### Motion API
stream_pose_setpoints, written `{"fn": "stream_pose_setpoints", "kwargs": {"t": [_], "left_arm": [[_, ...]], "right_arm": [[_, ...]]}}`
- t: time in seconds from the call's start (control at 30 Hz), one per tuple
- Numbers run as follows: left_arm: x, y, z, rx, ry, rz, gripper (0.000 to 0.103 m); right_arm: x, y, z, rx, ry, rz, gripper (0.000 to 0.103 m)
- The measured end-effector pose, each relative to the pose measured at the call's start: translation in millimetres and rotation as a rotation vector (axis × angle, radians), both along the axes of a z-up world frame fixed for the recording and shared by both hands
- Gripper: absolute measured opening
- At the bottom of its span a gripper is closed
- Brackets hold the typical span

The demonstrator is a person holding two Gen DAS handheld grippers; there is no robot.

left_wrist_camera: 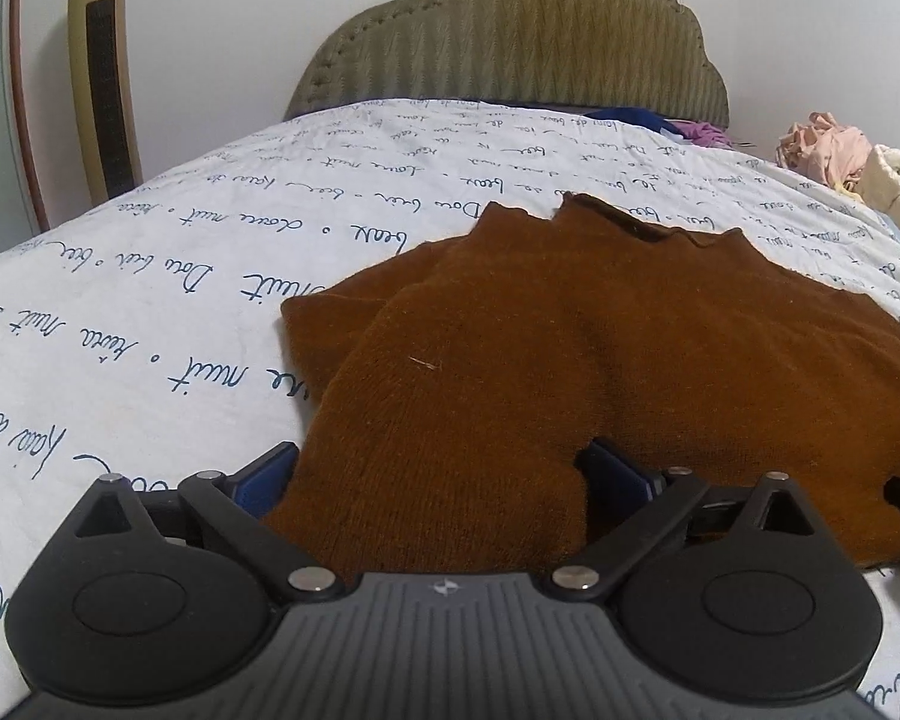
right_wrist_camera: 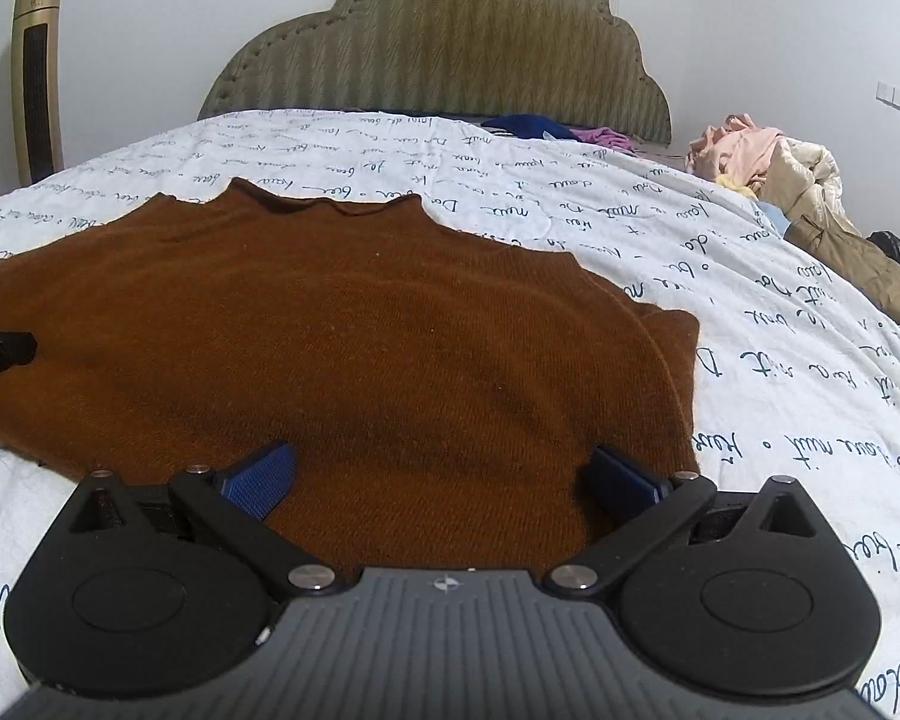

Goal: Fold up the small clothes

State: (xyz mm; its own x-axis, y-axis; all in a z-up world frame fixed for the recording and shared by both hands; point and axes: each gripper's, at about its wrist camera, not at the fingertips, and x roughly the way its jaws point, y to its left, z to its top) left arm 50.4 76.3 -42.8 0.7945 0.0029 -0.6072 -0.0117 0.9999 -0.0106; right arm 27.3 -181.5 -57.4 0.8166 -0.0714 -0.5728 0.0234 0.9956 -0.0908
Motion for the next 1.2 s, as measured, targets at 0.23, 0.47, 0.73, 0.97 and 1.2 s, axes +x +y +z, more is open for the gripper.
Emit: {"fn": "stream_pose_setpoints", "kwargs": {"t": [0.23,0.47,0.73,0.97,1.2], "left_arm": [[0.3,-0.3,-0.9,0.002,-0.009,0.007,0.102],[-0.2,-0.7,-1.1,0.006,-0.015,0.009,0.102],[-0.1,-0.4,-1.2,0.005,-0.015,0.007,0.102],[0.0,-0.1,-1.5,0.004,-0.015,0.006,0.102],[-0.2,0.2,-1.0,-0.001,-0.016,0.006,0.102]], "right_arm": [[-0.8,-4.1,0.0,0.027,-0.001,0.004,0.103],[-1.3,-2.5,-0.2,0.018,-0.006,0.004,0.103],[-3.6,-0.4,-0.3,0.009,-0.017,0.004,0.103],[-3.9,-1.2,0.0,0.015,-0.018,0.004,0.103],[-4.3,-1.9,0.2,0.028,-0.021,0.003,0.103]]}}
